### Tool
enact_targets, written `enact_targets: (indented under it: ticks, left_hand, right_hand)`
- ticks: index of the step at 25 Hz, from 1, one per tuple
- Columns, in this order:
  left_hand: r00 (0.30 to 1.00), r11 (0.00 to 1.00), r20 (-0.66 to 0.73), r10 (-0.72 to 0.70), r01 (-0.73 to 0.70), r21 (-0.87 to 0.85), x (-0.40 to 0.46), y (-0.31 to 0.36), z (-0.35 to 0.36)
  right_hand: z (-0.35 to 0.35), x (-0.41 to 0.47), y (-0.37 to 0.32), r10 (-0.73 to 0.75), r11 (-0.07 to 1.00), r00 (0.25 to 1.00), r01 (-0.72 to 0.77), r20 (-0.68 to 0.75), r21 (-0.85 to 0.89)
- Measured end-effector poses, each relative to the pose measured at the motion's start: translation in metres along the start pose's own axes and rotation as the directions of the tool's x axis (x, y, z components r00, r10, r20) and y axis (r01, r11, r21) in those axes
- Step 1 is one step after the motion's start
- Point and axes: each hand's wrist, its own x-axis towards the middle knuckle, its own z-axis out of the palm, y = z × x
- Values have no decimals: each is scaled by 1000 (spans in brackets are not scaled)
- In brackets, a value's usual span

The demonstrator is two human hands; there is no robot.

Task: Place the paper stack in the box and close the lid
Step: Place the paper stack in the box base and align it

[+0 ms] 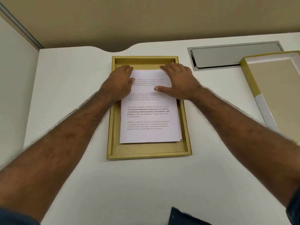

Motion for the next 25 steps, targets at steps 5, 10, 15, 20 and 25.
enact_targets:
  ticks: [5,10,15,20,25]
  left_hand:
    - [985,953,-1,-171,165,-253,-86,9,4]
    - [951,884,60,-305,306,-353,-175,40,15]
    - [932,878,83,-352,359,-317,-213,58,37]
    - [923,875,116,-367,385,-293,-210,58,45]
    - [921,882,99,-376,389,-266,-207,59,47]
  right_hand:
    - [0,-80,-7,-93,996,990,92,105,14]
    - [8,-152,-32,-8,1000,999,8,36,-7]
    - [28,-197,-68,277,960,958,-273,-79,64]
    - [42,-204,-88,449,887,894,-445,-3,127]
    - [45,-202,-101,530,833,847,-515,-27,203]
